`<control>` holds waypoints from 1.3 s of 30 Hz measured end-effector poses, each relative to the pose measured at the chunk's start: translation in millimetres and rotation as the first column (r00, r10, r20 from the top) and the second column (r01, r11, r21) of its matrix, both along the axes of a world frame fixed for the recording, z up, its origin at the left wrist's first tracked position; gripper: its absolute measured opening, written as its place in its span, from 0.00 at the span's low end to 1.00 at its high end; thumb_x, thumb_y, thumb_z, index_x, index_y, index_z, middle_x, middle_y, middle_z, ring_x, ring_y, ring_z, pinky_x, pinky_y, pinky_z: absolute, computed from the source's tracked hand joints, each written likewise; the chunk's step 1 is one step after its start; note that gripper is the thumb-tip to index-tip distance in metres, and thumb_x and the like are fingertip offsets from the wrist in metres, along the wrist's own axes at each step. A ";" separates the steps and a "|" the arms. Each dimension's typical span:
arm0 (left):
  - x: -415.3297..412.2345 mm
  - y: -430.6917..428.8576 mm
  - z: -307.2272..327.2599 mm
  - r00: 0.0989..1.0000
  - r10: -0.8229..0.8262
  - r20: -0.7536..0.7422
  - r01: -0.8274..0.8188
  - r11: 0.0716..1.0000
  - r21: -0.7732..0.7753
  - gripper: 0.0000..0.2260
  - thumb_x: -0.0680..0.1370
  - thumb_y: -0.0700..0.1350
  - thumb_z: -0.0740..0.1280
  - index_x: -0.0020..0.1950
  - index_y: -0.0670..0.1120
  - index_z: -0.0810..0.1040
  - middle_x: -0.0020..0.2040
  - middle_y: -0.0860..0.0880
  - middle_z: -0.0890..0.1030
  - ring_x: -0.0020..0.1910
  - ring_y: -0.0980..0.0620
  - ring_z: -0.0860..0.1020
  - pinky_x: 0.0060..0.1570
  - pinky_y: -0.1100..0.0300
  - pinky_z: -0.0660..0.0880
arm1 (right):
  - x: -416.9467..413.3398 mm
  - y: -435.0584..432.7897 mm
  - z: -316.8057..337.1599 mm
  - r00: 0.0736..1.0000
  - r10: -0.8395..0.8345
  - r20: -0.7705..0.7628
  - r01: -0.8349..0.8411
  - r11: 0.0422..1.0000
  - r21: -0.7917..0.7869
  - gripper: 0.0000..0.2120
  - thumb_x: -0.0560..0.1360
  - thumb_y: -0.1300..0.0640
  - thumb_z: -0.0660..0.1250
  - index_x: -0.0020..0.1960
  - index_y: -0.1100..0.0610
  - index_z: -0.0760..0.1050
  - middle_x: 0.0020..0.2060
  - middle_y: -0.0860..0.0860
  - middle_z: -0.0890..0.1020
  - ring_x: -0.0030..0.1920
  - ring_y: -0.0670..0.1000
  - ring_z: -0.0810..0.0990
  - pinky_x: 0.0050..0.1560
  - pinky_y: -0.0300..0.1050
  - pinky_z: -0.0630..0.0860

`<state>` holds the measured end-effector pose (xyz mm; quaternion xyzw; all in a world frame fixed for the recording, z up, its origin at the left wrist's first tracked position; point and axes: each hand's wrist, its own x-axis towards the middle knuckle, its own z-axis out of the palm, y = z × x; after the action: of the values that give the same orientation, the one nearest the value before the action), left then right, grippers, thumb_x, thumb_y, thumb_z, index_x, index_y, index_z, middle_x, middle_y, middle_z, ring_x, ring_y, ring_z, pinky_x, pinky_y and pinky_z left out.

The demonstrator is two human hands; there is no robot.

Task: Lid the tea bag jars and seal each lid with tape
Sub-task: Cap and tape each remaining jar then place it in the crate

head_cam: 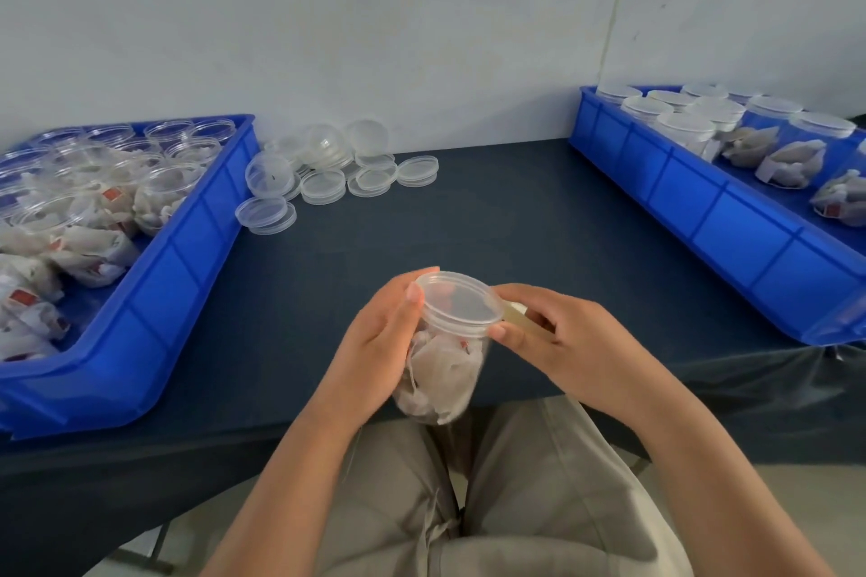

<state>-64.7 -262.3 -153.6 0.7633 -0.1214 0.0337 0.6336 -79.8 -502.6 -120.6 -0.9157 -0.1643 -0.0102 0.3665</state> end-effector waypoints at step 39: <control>2.2 19.6 14.5 0.992 0.018 -0.127 -0.037 0.988 -0.152 0.25 0.77 0.72 0.65 0.66 0.59 0.83 0.63 0.49 0.86 0.62 0.47 0.84 0.60 0.50 0.81 | -1.9 13.3 -5.6 0.999 -0.029 0.031 0.025 0.990 0.139 0.17 0.81 0.30 0.60 0.68 0.26 0.74 0.39 0.32 0.80 0.36 0.41 0.77 0.38 0.30 0.72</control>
<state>-62.5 -242.7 -139.1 0.7143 -0.0682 0.0038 0.6965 -81.6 -489.3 -126.2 -0.8898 -0.1569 -0.0417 0.4264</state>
